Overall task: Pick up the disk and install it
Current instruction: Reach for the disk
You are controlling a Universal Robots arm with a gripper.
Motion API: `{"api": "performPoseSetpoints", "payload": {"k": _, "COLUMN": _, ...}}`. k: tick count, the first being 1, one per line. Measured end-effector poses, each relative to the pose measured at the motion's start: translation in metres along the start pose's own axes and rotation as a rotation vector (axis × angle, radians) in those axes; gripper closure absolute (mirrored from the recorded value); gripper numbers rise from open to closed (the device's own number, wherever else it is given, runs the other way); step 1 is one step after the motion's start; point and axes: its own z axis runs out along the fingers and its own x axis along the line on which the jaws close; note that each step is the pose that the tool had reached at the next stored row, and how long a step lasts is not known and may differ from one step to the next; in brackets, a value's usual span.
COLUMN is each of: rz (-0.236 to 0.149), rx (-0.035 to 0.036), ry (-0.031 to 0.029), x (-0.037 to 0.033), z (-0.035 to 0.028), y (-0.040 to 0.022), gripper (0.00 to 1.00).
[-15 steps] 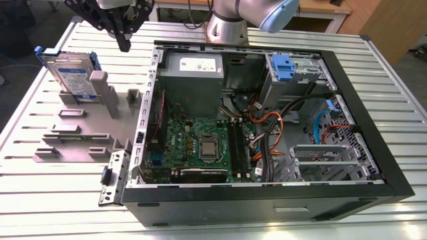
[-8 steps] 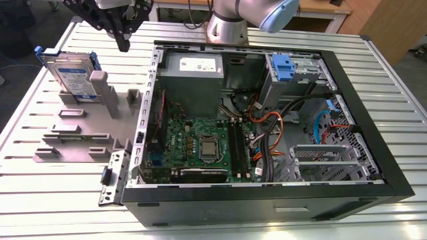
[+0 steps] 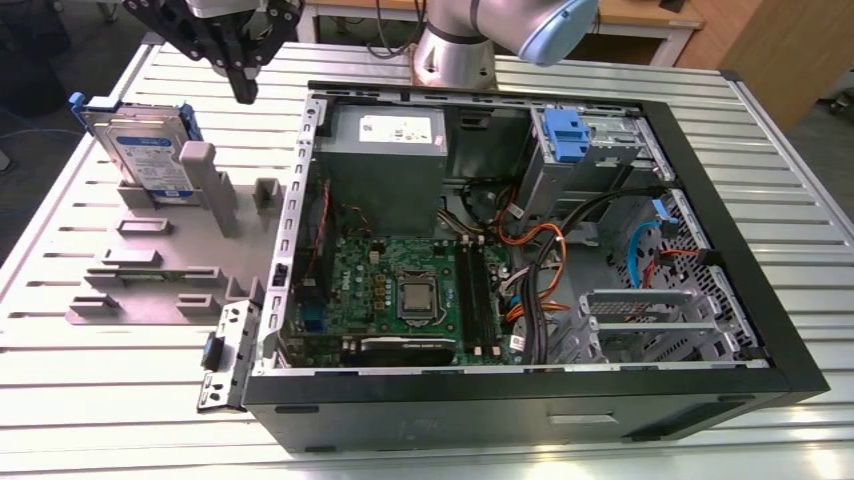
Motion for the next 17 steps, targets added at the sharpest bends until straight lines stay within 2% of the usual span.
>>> {"api": "performPoseSetpoints", "payload": {"k": 17, "rz": 0.0, "rx": 0.0, "ry": -0.0001, "x": 0.0048, "z": -0.0001, "y": -0.0004, "gripper": 0.89}}
